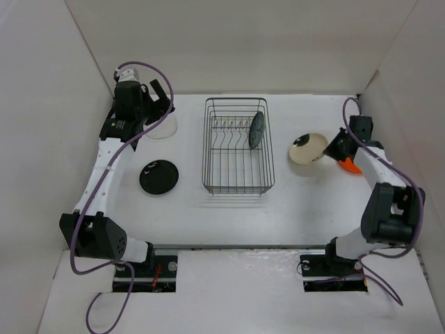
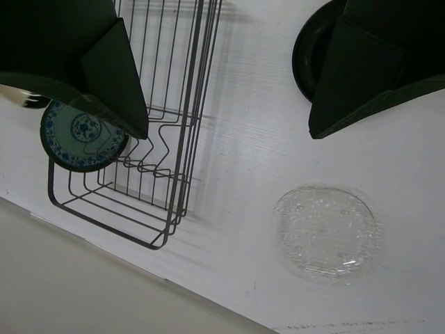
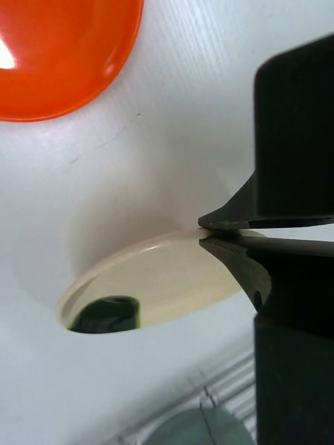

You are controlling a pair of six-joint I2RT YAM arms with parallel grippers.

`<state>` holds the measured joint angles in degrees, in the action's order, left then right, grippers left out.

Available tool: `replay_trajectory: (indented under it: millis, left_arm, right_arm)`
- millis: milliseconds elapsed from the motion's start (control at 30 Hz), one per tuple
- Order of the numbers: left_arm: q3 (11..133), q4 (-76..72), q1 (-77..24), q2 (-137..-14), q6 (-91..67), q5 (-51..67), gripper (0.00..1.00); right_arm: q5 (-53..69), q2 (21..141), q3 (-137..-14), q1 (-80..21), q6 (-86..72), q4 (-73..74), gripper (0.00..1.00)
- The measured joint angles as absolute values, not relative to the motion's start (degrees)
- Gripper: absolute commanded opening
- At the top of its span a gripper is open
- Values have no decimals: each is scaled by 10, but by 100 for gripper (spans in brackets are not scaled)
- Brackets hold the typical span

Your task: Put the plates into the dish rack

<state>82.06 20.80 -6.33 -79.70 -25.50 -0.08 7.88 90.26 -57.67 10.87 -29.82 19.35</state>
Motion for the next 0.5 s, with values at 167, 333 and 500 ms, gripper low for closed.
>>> replay_trajectory:
  millis: [167, 333, 500]
  left_arm:
    - [821, 208, -63, -797, -255, -7, 100]
    - [821, 209, -63, -797, -256, -13, 100]
    - [821, 209, -63, -797, -258, -16, 100]
  right_arm:
    - [-33, 780, -685, 65, -303, 267, 0]
    - [-183, 712, -802, -49, -301, 315, 0]
    - [-329, 735, -888, -185, -298, 395, 0]
